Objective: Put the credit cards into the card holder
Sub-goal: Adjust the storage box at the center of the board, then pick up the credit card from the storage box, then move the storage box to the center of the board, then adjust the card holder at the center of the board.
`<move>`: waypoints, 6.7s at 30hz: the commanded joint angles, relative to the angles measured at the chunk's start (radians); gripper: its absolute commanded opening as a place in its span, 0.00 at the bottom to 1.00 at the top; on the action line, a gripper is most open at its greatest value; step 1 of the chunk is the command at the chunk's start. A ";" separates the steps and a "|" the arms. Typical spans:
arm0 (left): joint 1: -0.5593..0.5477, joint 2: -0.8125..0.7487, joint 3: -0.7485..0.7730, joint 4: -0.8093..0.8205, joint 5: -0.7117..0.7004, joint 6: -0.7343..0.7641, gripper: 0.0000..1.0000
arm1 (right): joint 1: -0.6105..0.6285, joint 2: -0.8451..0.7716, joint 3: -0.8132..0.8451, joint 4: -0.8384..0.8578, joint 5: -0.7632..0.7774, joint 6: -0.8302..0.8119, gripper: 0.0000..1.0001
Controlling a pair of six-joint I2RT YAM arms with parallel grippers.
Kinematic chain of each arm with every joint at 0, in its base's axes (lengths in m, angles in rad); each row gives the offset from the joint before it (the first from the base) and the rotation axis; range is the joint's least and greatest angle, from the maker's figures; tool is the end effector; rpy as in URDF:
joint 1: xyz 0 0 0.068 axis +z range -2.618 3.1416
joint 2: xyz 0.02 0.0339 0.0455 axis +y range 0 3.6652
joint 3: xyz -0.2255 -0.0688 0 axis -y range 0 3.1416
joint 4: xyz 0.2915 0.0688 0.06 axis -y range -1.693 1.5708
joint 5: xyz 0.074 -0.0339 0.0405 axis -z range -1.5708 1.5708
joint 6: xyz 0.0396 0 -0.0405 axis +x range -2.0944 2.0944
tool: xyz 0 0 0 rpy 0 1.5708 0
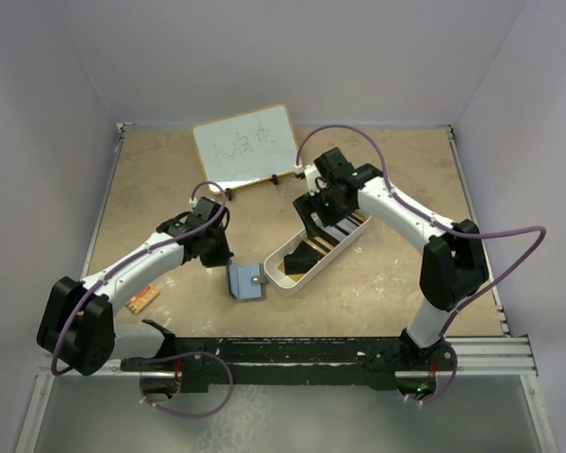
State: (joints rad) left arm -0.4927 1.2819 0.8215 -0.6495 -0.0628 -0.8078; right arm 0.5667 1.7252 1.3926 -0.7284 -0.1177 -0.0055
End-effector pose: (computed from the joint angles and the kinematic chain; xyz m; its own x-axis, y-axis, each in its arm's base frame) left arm 0.2603 -0.1369 0.1522 -0.8688 -0.3523 -0.3480 -0.2611 0.9230 -0.2826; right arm 0.3393 0.2214 0.1989 -0.7332 -0.4730 -0.4886 -0.5855 0.8045 0.0998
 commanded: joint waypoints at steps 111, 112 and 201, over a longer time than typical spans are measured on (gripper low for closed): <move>0.003 0.125 -0.160 0.357 0.288 -0.047 0.00 | -0.114 0.021 -0.127 0.098 -0.441 -0.012 0.34; 0.003 0.125 -0.160 0.356 0.288 -0.046 0.00 | -0.114 0.018 -0.128 0.098 -0.439 -0.009 0.33; 0.103 0.106 -0.279 0.812 0.669 -0.359 0.00 | 0.363 -0.067 -0.213 0.104 0.424 0.466 0.00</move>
State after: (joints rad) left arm -0.3744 1.3876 0.5655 -0.0246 0.5716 -1.0588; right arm 0.9554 1.6634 1.1885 -0.5903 0.2241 0.4934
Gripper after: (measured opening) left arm 0.015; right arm 0.005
